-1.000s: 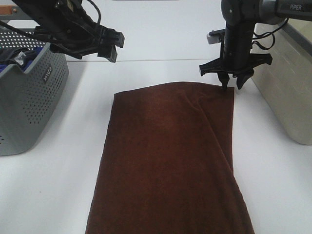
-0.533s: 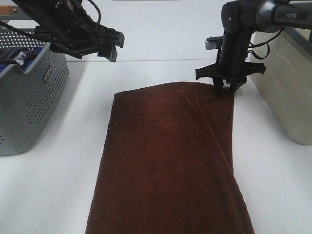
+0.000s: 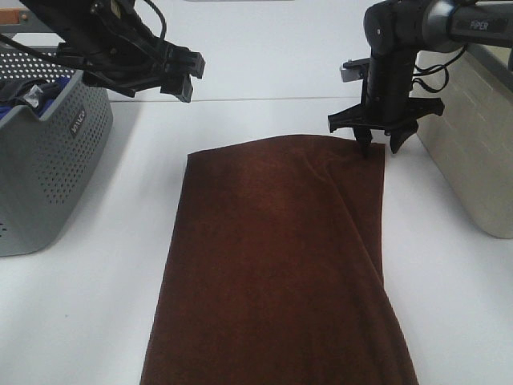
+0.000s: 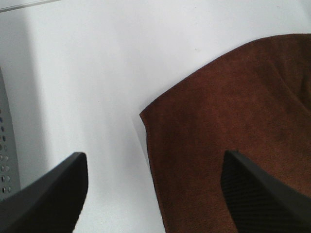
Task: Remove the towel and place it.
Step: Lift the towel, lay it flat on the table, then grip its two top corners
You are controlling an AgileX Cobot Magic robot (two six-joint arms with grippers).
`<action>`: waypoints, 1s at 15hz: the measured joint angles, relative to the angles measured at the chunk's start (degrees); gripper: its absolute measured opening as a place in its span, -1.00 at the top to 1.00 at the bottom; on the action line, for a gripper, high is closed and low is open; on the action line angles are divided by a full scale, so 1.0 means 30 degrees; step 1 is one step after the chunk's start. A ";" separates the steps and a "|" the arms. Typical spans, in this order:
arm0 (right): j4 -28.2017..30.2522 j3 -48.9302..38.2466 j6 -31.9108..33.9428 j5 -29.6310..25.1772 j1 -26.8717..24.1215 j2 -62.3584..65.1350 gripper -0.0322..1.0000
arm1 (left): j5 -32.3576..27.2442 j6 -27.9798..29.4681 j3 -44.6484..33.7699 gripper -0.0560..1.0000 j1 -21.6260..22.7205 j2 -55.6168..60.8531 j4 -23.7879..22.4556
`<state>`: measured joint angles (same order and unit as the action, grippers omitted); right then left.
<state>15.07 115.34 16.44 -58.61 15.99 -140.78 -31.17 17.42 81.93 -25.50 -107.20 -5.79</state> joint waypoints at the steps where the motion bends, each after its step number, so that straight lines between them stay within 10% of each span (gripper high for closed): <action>1: 0.0000 0.0000 0.0000 0.0076 0.0000 0.0000 0.00 | 0.0000 0.0000 0.0000 -0.47 0.0000 0.0000 0.0000; 13: -0.1642 0.0191 -0.0764 0.0726 -0.0649 -0.0592 0.11 | 0.0000 -0.0344 0.0000 -0.47 0.0000 0.0000 -0.0019; 15: -0.2082 0.0229 -0.0898 0.0726 -0.0630 -0.0649 0.47 | 0.0000 -0.0401 0.0000 -0.47 0.0000 0.0000 -0.0019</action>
<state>8.82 116.02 13.75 -56.44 14.09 -142.72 -31.17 16.21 81.93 -25.50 -107.20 -5.84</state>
